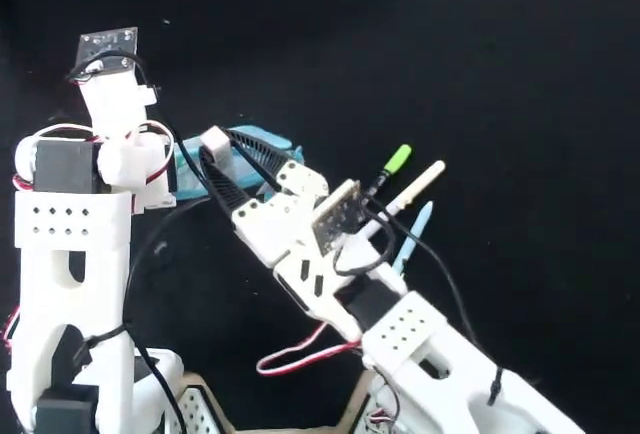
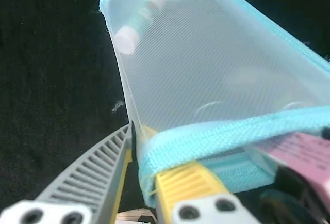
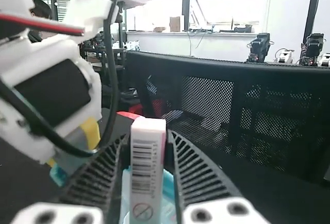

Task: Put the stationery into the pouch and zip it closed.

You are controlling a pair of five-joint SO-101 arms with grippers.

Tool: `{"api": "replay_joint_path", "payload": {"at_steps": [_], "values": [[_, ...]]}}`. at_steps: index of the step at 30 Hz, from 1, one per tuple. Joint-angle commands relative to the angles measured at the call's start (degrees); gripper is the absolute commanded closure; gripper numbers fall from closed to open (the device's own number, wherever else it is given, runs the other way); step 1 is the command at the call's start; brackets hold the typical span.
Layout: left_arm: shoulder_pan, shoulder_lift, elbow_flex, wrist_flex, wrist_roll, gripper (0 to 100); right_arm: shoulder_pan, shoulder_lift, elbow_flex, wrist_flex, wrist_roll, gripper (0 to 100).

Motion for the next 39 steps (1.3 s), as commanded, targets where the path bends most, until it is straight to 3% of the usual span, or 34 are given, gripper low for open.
{"api": "replay_joint_path", "payload": {"at_steps": [1, 6, 10, 17, 28, 39], "values": [[0.57, 0.35, 1.19, -0.53, 0.26, 97, 0.79, -7.87, -2.07, 13.45, 0.35, 98.1], [0.57, 0.35, 1.19, -0.53, 0.26, 97, 0.79, -10.33, -14.90, 43.08, 0.00, 82.2], [0.57, 0.35, 1.19, -0.53, 0.26, 97, 0.70, -10.59, -21.23, 53.71, 0.00, 78.4], [0.57, 0.35, 1.19, -0.53, 0.26, 97, 0.79, -10.42, -21.23, 53.89, 0.00, 79.0], [0.57, 0.79, 1.19, -0.53, 0.26, 97, 0.79, -10.77, -17.01, 45.80, 0.00, 99.2], [0.57, 0.79, 1.19, -0.53, 0.26, 97, 0.70, -10.33, -16.04, 44.22, 0.44, 98.7]]}}
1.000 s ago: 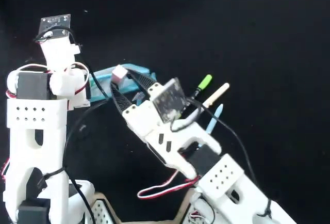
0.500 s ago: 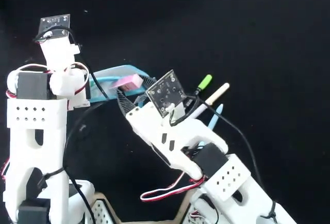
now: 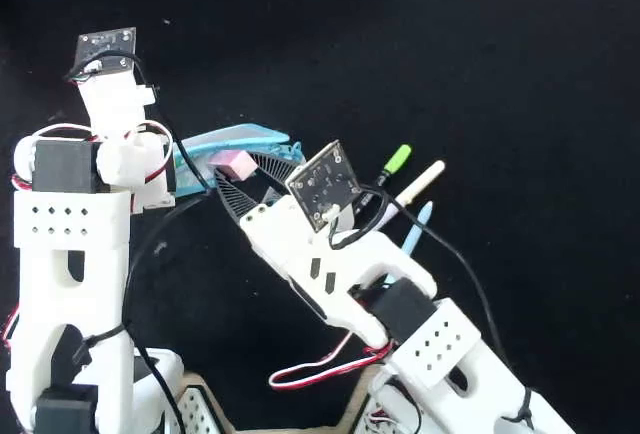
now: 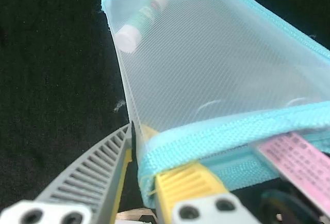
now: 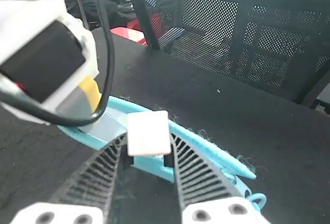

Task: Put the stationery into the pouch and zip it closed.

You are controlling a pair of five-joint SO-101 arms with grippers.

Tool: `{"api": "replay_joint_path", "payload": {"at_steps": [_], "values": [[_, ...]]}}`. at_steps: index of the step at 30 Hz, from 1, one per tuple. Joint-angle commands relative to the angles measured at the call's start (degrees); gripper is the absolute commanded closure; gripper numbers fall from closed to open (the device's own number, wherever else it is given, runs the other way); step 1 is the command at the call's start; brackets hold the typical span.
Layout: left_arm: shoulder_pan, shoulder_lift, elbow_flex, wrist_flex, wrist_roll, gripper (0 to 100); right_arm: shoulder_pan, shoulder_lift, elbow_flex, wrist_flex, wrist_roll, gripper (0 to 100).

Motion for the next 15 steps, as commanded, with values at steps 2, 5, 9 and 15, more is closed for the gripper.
{"api": "replay_joint_path", "payload": {"at_steps": [2, 5, 9, 15], "values": [[0.57, 0.79, 1.19, -0.53, 0.26, 97, 0.53, -0.66, -0.57, -1.58, 2.02, 98.7], [0.57, 0.79, 1.19, -0.53, 0.26, 97, 0.53, -0.66, -0.75, -1.05, 5.36, 98.8], [0.57, 0.79, 1.19, -0.53, 0.26, 97, 0.53, -0.66, -4.70, 5.36, 5.45, 98.8], [0.57, 0.79, 1.19, -0.53, 0.26, 97, 0.53, 3.82, -12.88, 15.12, 5.45, 98.7]]}}
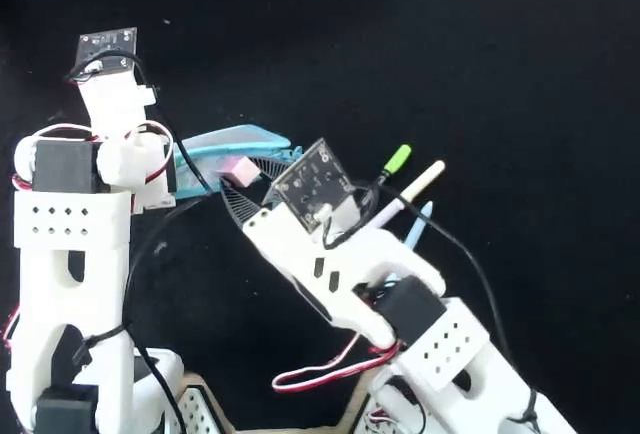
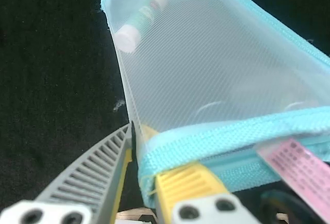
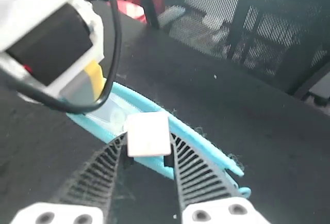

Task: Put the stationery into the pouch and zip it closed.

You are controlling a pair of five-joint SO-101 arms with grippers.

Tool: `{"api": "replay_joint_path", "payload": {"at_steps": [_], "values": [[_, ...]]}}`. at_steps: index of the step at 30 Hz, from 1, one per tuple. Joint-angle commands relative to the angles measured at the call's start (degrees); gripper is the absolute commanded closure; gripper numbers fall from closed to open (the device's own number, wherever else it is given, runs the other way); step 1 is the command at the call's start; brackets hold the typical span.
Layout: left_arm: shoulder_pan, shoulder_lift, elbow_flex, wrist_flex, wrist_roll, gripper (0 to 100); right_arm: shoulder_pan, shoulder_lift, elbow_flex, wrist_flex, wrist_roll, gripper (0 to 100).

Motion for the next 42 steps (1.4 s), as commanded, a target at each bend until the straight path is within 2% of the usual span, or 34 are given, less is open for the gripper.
{"api": "replay_joint_path", "payload": {"at_steps": [1, 7, 13, 23, 26, 28, 32, 37, 42], "values": [[0.57, 0.79, 1.10, -0.53, 0.26, 97, 0.44, 4.79, -7.34, 3.87, 0.53, 98.7], [0.57, 0.79, 1.10, -0.35, 0.26, 97, 0.44, 11.03, -9.54, 3.34, 0.53, 96.9], [0.57, 0.79, 1.10, -0.35, 0.26, 97, 0.44, 10.68, -9.89, 5.54, 0.44, 80.8], [0.57, 0.44, 2.24, -0.62, 0.26, 97, 1.58, 10.59, -18.68, 16.88, 0.44, 80.5], [0.57, 0.44, 2.24, -0.62, 0.26, 97, 5.27, 10.59, -22.81, 21.01, 0.00, 81.0], [0.57, 0.44, 2.24, -0.62, 0.26, 97, 9.14, 10.59, -28.79, 26.55, -3.52, 85.6], [0.57, 0.44, 2.24, -0.62, 0.26, 97, 21.27, 11.65, -43.38, 39.38, -5.54, 94.5], [0.57, 0.35, 2.24, -0.62, 0.26, 97, 33.05, 19.56, -47.52, 46.59, -5.45, 89.3], [0.48, 0.35, 2.24, -0.62, 0.26, 97, 36.66, 34.15, -46.11, 47.74, -6.51, 86.4]]}}
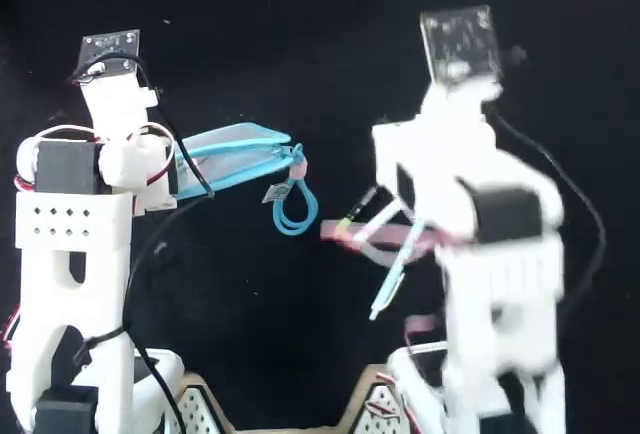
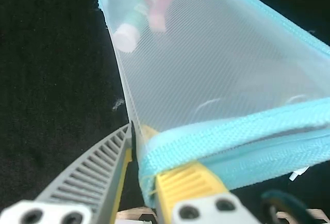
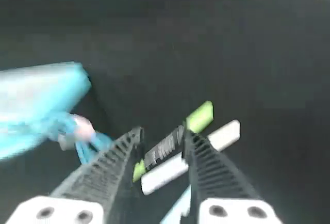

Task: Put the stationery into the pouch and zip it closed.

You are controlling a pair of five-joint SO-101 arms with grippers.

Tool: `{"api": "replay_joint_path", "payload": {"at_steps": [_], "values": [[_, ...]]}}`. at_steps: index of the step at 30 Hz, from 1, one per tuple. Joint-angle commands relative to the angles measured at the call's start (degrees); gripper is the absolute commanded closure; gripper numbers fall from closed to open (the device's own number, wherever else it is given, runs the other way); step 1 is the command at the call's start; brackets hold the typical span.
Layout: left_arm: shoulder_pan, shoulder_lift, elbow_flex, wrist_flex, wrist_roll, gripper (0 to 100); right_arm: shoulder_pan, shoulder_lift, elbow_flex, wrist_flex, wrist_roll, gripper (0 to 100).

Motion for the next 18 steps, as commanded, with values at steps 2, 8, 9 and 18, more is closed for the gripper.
{"api": "replay_joint_path", "payload": {"at_steps": [2, 8, 9, 18], "values": [[0.04, 0.44, 1.45, -0.62, 0.26, 97, 3.08, 14.81, -2.15, 0.26, -4.75, 86.4], [0.04, 0.44, 1.54, -0.62, 0.26, 97, 4.31, 26.51, -4.18, -6.24, -13.63, 86.4], [0.04, 0.44, 1.54, -0.62, 0.26, 97, 4.92, 27.82, -4.18, -7.56, -14.59, 86.4], [0.13, 0.44, 1.54, -0.53, 0.26, 97, 7.47, 40.22, -4.18, -17.76, -18.46, 86.4]]}}
